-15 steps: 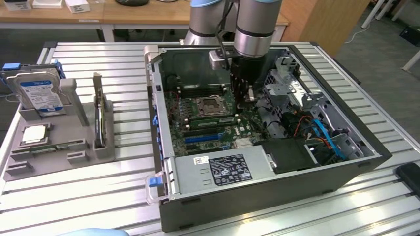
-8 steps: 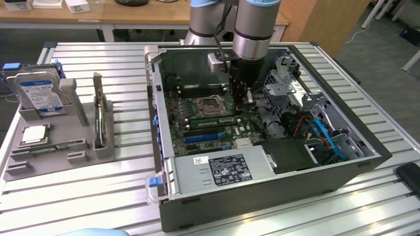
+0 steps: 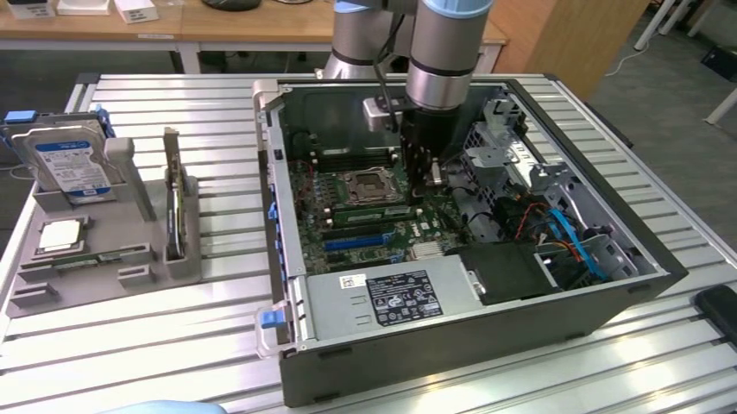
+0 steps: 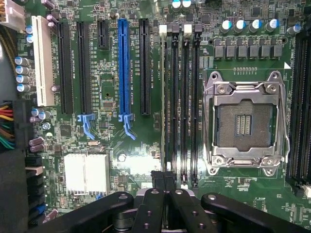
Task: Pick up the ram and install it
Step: 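Press down the ram until it locks into place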
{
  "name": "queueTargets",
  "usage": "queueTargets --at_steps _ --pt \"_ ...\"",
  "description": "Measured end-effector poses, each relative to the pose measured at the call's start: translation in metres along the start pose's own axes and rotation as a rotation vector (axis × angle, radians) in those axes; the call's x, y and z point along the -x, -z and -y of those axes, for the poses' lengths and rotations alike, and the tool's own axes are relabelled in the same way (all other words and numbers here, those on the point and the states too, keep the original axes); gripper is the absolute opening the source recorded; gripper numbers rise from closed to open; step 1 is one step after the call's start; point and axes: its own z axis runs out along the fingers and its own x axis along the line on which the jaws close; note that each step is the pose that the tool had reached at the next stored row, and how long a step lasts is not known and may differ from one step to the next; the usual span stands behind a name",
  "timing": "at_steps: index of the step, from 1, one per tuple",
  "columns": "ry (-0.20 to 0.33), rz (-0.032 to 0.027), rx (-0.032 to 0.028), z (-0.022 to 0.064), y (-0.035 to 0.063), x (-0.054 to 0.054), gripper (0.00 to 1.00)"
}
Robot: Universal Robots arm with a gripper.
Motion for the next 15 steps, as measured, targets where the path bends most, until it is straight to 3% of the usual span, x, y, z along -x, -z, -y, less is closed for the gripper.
queueTargets --at_steps 15 --pt "0.000 -0.0009 0.0000 -0.0009 -0.0058 0.0005 0.10"
